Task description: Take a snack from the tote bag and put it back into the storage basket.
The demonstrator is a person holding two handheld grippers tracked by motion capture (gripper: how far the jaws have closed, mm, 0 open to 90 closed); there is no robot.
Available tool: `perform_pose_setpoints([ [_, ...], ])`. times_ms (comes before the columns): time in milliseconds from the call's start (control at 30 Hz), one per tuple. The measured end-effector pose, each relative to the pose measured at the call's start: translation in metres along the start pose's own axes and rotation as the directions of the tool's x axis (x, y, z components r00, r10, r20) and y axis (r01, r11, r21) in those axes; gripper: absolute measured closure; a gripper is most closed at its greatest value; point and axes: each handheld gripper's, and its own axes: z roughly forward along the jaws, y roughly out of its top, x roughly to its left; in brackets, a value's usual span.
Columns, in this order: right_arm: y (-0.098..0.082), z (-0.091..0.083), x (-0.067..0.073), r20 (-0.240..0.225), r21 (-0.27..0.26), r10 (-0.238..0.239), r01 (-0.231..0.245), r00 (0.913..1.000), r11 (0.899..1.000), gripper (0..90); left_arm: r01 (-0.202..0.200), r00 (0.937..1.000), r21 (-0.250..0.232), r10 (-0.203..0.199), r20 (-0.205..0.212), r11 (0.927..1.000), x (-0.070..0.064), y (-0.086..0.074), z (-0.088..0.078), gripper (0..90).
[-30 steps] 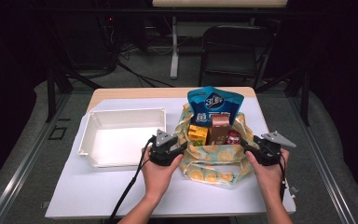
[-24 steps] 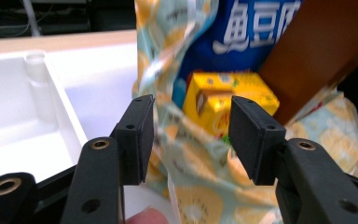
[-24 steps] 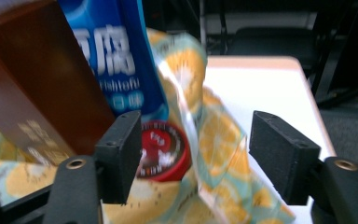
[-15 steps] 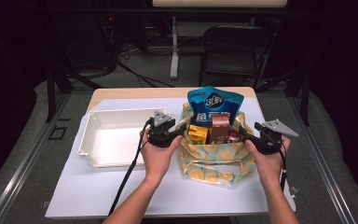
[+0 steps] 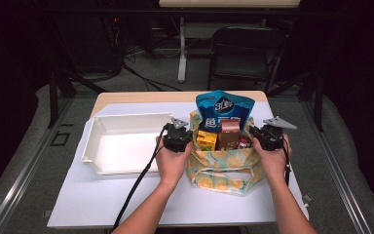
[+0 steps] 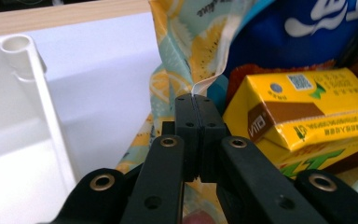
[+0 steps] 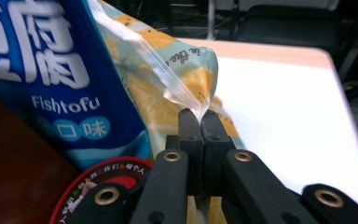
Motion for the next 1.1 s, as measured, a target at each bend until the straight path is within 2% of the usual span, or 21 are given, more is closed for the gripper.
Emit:
perform_pose_setpoints([
  [67, -0.003, 0.003, -0.001, -0.002, 0.01, -0.003, 0.003, 1.0, 1.0, 89.8, -0.003, 1.0, 0.007, 0.003, -0.001, 1.0, -0.002, -0.002, 0.001, 90.0],
  [167, -0.005, 0.005, -0.004, 0.002, 0.015, 0.007, -0.007, 1.0, 1.0, 89.9, -0.017, 0.9993, 0.025, 0.017, -0.032, 0.9995, -0.009, -0.007, 0.004, 90.0],
  [200, -0.005, 0.005, -0.005, -0.008, 0.017, 0.01, -0.01, 0.9999, 1.0, 89.9, -0.01, 0.9992, 0.025, 0.011, -0.037, 0.9996, -0.011, -0.009, 0.005, 90.0],
  [333, -0.007, 0.009, -0.008, -0.025, 0.041, 0.002, -0.001, 0.9997, 0.999, 90.0, -0.032, 0.9967, 0.036, 0.035, -0.073, 0.9988, -0.018, -0.019, 0.012, 90.0],
  [400, -0.009, 0.011, -0.01, -0.026, 0.051, 0.004, -0.003, 0.9997, 0.999, 90.0, -0.072, 0.9911, 0.028, 0.075, -0.11, 0.997, -0.023, -0.023, 0.013, 90.0],
  [467, -0.012, 0.014, -0.013, -0.02, 0.06, 0.023, -0.022, 0.9995, 0.998, 90.0, -0.126, 0.9791, 0.017, 0.127, -0.159, 0.9919, -0.031, -0.027, 0.013, 90.0],
  [567, -0.015, 0.017, -0.016, -0.021, 0.073, 0.035, -0.033, 0.9992, 0.997, 90.0, -0.131, 0.9753, 0.012, 0.131, -0.178, 0.9913, -0.034, -0.036, 0.017, 90.0],
  [667, -0.017, 0.019, -0.017, -0.027, 0.083, 0.02, -0.017, 0.9994, 0.996, 90.0, -0.119, 0.9763, 0.022, 0.12, -0.18, 0.9927, -0.033, -0.045, 0.023, 90.0],
  [733, -0.018, 0.019, -0.018, -0.036, 0.074, 0.041, -0.039, 0.9985, 0.996, 89.9, -0.113, 0.9774, 0.034, 0.117, -0.176, 0.993, -0.033, -0.051, 0.026, 90.0],
  [800, -0.021, 0.02, -0.02, -0.034, 0.079, 0.06, -0.057, 0.9977, 0.995, 89.9, -0.121, 0.9744, 0.038, 0.126, -0.186, 0.9919, -0.033, -0.057, 0.028, 90.0],
  [867, -0.024, 0.021, -0.023, -0.033, 0.1, 0.057, -0.053, 0.9978, 0.994, 89.8, -0.148, 0.9671, 0.054, 0.156, -0.201, 0.9875, -0.035, -0.061, 0.031, 90.0],
  [933, -0.029, 0.024, -0.025, -0.032, 0.114, 0.075, -0.071, 0.9967, 0.991, 89.8, -0.159, 0.9632, 0.049, 0.166, -0.212, 0.986, -0.037, -0.062, 0.031, 90.0],
  [967, -0.034, 0.029, -0.026, -0.032, 0.154, 0.088, -0.082, 0.9956, 0.985, 89.7, -0.166, 0.9608, 0.052, 0.173, -0.217, 0.9848, -0.038, -0.062, 0.031, 90.0],
  [1000, -0.034, 0.029, -0.026, -0.032, 0.154, 0.088, -0.082, 0.9956, 0.985, 89.7, -0.168, 0.961, 0.058, 0.176, -0.213, 0.9841, -0.039, -0.062, 0.031, 90.0],
  [1033, -0.038, 0.032, -0.026, -0.029, 0.184, 0.092, -0.085, 0.9954, 0.979, 89.6, -0.166, 0.9616, 0.061, 0.175, -0.211, 0.9843, -0.038, -0.062, 0.031, 90.0],
  [1100, -0.044, 0.036, -0.027, -0.04, 0.228, 0.112, -0.1, 0.9929, 0.968, 88.2, -0.151, 0.9672, 0.059, 0.16, -0.197, 0.9867, -0.037, -0.062, 0.03, 90.0],
])
